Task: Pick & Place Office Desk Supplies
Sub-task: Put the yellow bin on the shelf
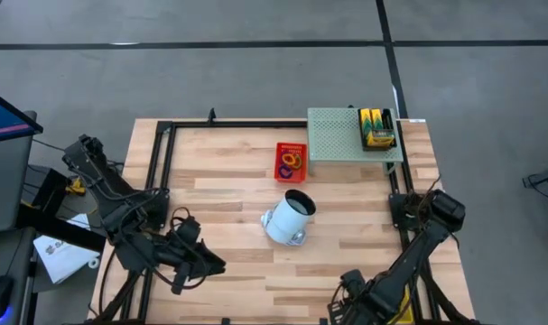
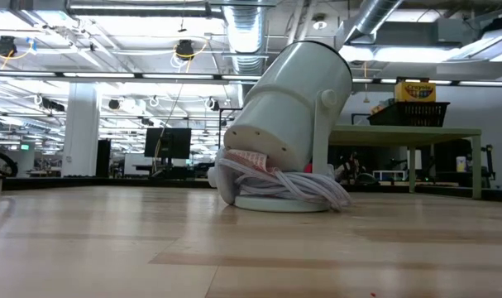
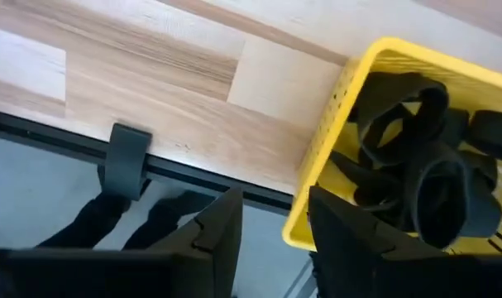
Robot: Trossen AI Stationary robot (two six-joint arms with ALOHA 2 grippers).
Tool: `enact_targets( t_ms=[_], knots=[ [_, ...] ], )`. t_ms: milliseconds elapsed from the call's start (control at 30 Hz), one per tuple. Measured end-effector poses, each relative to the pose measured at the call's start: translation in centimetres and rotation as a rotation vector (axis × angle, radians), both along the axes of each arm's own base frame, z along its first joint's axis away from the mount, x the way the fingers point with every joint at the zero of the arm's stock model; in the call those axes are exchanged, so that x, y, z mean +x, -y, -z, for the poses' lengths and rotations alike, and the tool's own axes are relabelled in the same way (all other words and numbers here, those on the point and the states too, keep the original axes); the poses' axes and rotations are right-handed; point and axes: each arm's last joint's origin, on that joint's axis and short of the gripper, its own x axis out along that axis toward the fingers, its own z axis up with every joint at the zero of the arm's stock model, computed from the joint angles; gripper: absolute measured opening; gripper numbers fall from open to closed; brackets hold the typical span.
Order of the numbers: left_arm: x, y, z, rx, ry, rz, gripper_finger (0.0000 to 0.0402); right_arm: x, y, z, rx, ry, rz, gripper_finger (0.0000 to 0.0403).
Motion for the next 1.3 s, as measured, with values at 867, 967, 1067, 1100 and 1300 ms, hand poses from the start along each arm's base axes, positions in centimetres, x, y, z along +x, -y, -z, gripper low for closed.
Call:
enact_targets(
  t_ms=[867, 967, 1067, 1100, 1300],
  knots=[
    [-0.1, 0.3, -0.3, 0.0, 0.025, 0.024, 0.0094, -0.6, 0.1, 1.7, -0.069, -0.086, 0.04, 0.0136],
    [-0.1, 0.3, -0.3, 0.0, 0.026, 0.024, 0.0094, -0.9, 0.1, 1.8, -0.074, -0.096, 0.034, 0.0136],
    [-0.1, 0.3, -0.3, -0.001, 0.027, 0.024, 0.0094, -0.8, 0.2, 2.3, -0.077, -0.097, 0.037, 0.0136],
    [-0.1, 0.3, -0.3, -0.002, 0.027, 0.024, 0.0094, -0.8, 0.2, 2.2, -0.072, -0.092, 0.036, 0.0135],
    [-0.1, 0.3, -0.4, -0.01, 0.034, 0.023, 0.0094, -1.1, 0.2, 3.2, -0.073, -0.095, 0.032, 0.012]
  ],
)
